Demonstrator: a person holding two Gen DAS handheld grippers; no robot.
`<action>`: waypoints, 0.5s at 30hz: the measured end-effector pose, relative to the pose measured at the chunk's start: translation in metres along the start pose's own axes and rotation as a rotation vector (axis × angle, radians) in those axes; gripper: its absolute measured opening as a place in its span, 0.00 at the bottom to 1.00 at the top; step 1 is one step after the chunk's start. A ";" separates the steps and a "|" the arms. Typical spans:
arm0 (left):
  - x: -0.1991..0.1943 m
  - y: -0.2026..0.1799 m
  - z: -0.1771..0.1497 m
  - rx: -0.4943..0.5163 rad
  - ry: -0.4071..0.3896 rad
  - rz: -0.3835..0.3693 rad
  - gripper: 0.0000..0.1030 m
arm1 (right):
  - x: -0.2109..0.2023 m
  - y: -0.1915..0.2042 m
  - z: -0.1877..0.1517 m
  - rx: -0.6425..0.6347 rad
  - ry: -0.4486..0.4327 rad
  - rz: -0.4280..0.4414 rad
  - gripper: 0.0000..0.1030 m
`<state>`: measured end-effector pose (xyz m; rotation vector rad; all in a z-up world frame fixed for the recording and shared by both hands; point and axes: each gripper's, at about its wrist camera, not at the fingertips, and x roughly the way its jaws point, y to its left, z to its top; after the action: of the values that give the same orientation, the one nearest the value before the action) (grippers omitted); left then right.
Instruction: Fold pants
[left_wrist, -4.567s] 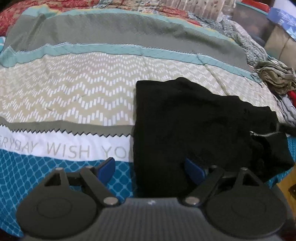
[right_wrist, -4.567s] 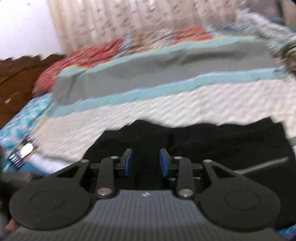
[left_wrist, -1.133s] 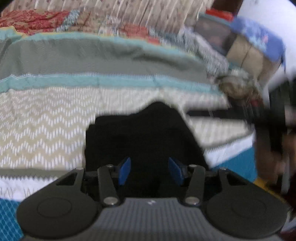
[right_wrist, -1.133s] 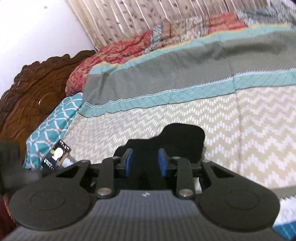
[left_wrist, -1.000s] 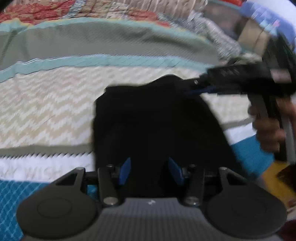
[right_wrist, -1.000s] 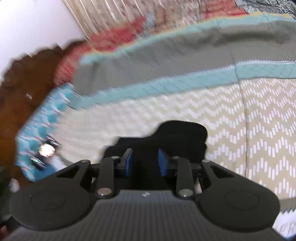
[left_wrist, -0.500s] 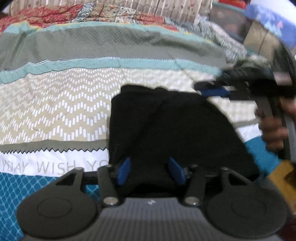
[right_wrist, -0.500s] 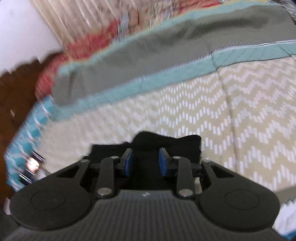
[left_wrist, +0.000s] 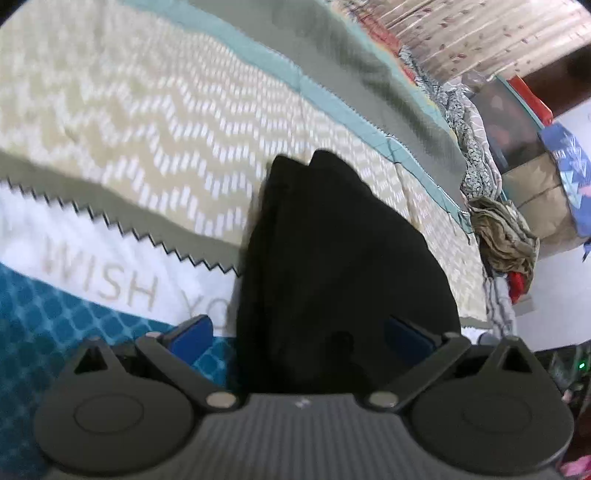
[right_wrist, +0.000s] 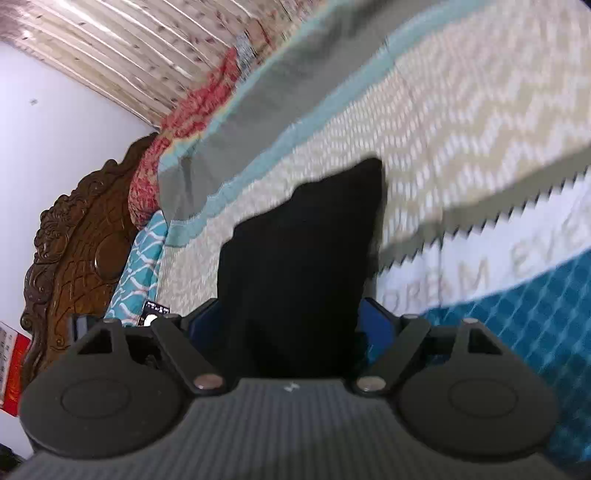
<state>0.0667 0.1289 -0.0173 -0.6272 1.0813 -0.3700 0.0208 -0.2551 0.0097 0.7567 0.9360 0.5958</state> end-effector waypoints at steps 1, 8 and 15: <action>0.004 0.003 0.000 -0.009 -0.002 -0.005 1.00 | 0.004 0.000 -0.002 0.013 0.017 0.006 0.81; 0.003 0.015 -0.005 -0.029 -0.006 -0.056 1.00 | 0.027 -0.003 -0.017 0.065 0.094 0.032 0.85; 0.017 -0.001 -0.015 -0.041 0.064 -0.159 0.99 | 0.029 0.003 -0.024 0.020 0.053 0.075 1.00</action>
<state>0.0609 0.1138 -0.0335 -0.7445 1.1055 -0.5097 0.0128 -0.2245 -0.0107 0.8004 0.9665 0.6757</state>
